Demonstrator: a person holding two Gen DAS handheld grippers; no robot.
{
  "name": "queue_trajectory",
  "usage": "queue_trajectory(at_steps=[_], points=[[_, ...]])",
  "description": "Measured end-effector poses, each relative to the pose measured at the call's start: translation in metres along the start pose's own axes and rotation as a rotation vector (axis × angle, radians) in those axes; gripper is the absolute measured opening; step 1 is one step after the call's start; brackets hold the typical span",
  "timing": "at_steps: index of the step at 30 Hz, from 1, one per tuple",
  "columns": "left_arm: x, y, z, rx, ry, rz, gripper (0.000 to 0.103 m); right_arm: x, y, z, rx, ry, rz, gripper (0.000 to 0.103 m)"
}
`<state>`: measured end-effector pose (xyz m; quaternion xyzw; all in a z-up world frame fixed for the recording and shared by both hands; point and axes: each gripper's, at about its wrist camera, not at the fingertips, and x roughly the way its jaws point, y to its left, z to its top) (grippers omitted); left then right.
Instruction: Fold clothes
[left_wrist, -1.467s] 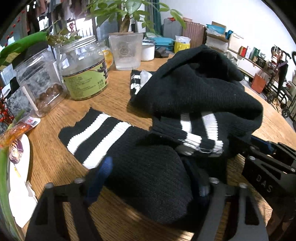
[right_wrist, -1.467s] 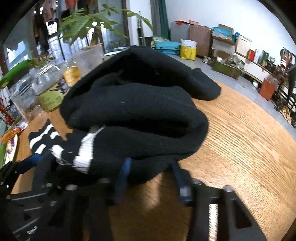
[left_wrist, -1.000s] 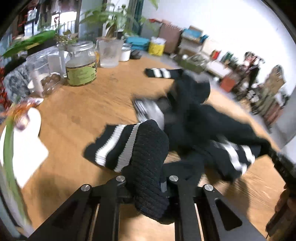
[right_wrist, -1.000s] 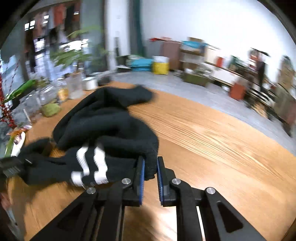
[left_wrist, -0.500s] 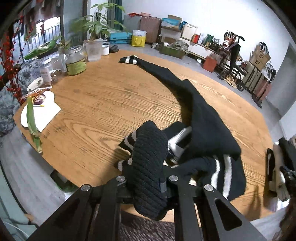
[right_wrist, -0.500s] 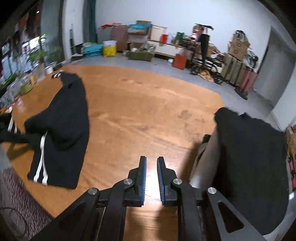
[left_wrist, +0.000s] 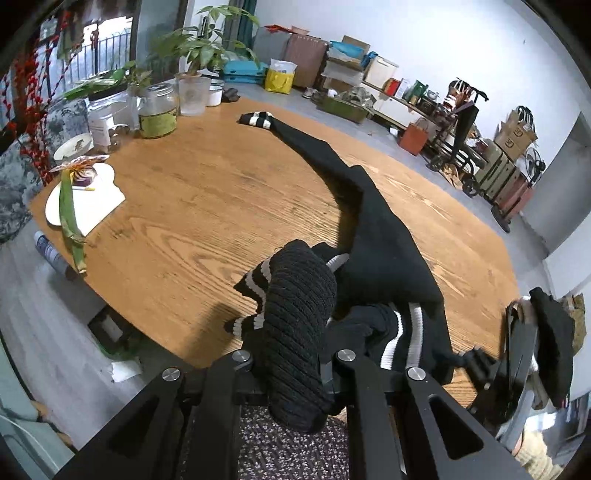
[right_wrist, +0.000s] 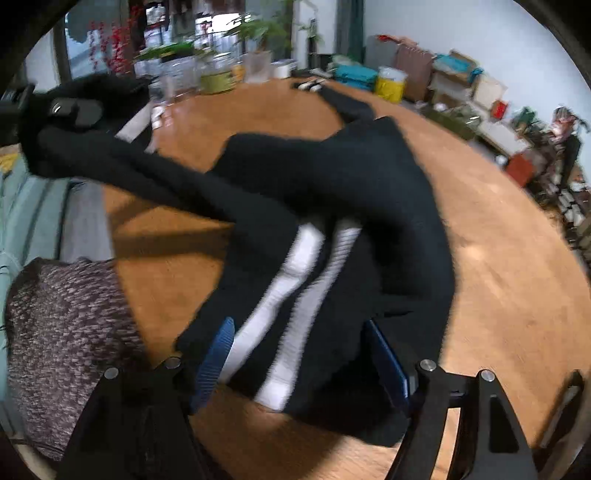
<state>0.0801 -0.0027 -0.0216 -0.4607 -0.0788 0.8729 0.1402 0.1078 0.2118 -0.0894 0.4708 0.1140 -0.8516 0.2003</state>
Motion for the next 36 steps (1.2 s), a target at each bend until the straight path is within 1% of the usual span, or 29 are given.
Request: queue_trajectory(at_steps=[3,6,8,11,13,15,16,17,18,20,21,22,26,27,28,29,30,31,32,34,35,36], points=[[-0.001,0.001,0.0,-0.009,-0.002,-0.009,0.014,-0.006,0.008,0.001,0.01,-0.051,0.049,0.077],[-0.003,0.001,0.0,-0.019,-0.005,-0.017,0.014,-0.011,0.012,0.005,0.04,-0.099,0.106,0.071],[-0.006,-0.002,0.001,-0.017,-0.011,-0.037,0.014,-0.006,0.011,0.014,0.085,-0.103,0.14,0.07],[-0.013,-0.011,0.001,-0.007,-0.024,-0.077,0.014,0.003,0.013,0.025,0.111,-0.106,0.127,0.07],[-0.019,-0.017,0.003,0.001,-0.037,-0.108,0.014,0.009,0.011,0.031,0.11,-0.096,0.102,0.069],[-0.024,-0.021,0.006,0.006,-0.049,-0.118,0.014,0.017,0.011,0.034,0.115,-0.086,0.064,0.053],[-0.027,-0.023,0.008,0.01,-0.059,-0.114,0.014,0.021,0.01,0.035,0.118,-0.086,0.029,0.03],[-0.03,-0.023,0.01,0.013,-0.066,-0.108,0.014,0.024,0.009,0.035,0.119,-0.087,-0.011,0.013],[-0.033,-0.021,0.013,0.016,-0.07,-0.101,0.014,0.021,0.006,0.035,0.124,-0.095,-0.018,0.008],[-0.041,-0.016,0.02,0.017,-0.083,-0.086,0.014,0.005,-0.005,0.034,0.137,-0.133,-0.005,0.007],[-0.049,-0.01,0.028,0.007,-0.103,-0.078,0.014,-0.009,-0.011,0.033,0.142,-0.164,-0.009,0.007],[-0.058,-0.004,0.036,-0.002,-0.127,-0.072,0.014,-0.028,-0.018,0.033,0.138,-0.212,-0.029,0.006],[-0.106,0.012,0.066,-0.03,-0.268,-0.059,0.014,-0.126,-0.055,0.04,0.145,-0.442,-0.196,0.005],[-0.12,0.016,0.073,-0.037,-0.312,-0.04,0.014,-0.15,-0.066,0.04,0.16,-0.498,-0.27,0.004],[-0.129,0.018,0.078,-0.04,-0.338,-0.026,0.014,-0.174,-0.079,0.04,0.181,-0.553,-0.362,0.001],[-0.125,0.016,0.077,-0.031,-0.325,-0.028,0.014,-0.197,-0.092,0.039,0.202,-0.608,-0.455,0.001],[-0.121,0.015,0.077,-0.022,-0.311,-0.03,0.014,-0.218,-0.108,0.037,0.241,-0.641,-0.535,0.001],[-0.117,0.013,0.076,-0.013,-0.298,-0.031,0.014,-0.233,-0.126,0.031,0.295,-0.639,-0.574,0.001],[-0.113,0.011,0.076,-0.005,-0.285,-0.033,0.014,-0.245,-0.144,0.024,0.352,-0.622,-0.593,0.001],[-0.106,0.007,0.074,0.013,-0.258,-0.036,0.014,-0.249,-0.172,0.009,0.413,-0.542,-0.588,0.002],[-0.102,0.005,0.074,0.022,-0.244,-0.038,0.014,-0.242,-0.18,0.003,0.415,-0.475,-0.559,0.003],[-0.098,0.003,0.073,0.03,-0.231,-0.04,0.014,-0.226,-0.181,0.003,0.404,-0.405,-0.486,0.005]])
